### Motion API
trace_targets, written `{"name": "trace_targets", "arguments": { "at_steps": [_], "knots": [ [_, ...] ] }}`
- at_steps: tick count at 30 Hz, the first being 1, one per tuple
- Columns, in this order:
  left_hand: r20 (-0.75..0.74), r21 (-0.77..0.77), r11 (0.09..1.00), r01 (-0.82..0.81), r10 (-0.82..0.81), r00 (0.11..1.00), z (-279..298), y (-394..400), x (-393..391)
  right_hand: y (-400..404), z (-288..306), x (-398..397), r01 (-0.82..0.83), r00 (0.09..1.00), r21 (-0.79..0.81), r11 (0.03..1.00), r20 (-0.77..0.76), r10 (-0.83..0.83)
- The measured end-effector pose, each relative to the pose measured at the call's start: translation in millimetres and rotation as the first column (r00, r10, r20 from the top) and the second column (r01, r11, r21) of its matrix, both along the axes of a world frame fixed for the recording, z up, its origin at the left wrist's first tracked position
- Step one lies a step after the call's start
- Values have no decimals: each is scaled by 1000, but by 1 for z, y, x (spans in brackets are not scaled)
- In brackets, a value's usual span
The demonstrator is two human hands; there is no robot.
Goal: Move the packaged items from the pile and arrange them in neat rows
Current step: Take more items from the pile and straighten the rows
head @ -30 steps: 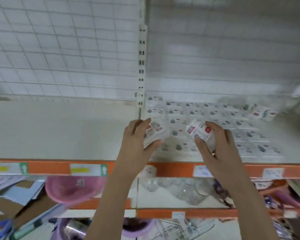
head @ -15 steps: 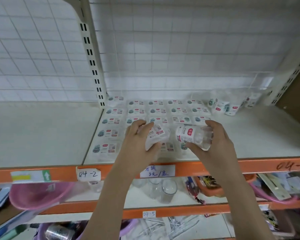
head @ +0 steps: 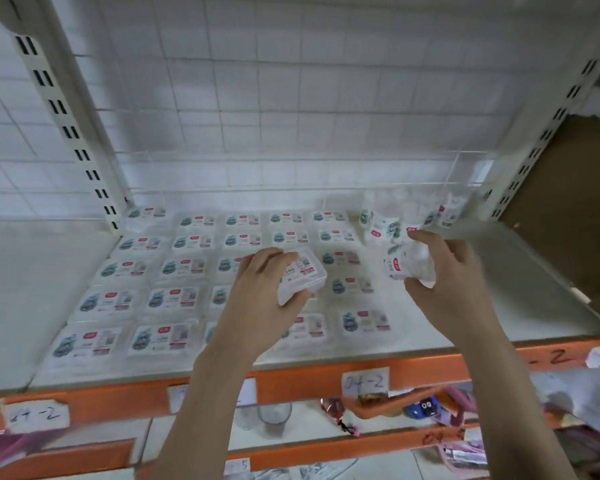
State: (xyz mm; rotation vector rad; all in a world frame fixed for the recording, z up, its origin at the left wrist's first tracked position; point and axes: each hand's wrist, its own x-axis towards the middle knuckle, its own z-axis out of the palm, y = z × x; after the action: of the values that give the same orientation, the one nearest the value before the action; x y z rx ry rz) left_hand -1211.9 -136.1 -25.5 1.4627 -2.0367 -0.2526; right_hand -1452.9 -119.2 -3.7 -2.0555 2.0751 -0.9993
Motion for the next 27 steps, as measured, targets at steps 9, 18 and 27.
{"name": "trace_targets", "arguments": {
  "at_steps": [9, 18, 27],
  "knots": [
    [2, -17, 990, -139, 139, 990, -5, -21, -110, -70, -9, -109, -75, 997, 41, 996, -2, 76],
    [30, -1, 960, -279, 279, 960, -8, -26, -139, -146, -15, -144, -110, 994, 81, 991, 7, 109],
    [54, -20, 941, -337, 338, 940, -15, -37, -142, -155, -21, -144, -179, 974, -1, 984, -143, 177]
  ]
}}
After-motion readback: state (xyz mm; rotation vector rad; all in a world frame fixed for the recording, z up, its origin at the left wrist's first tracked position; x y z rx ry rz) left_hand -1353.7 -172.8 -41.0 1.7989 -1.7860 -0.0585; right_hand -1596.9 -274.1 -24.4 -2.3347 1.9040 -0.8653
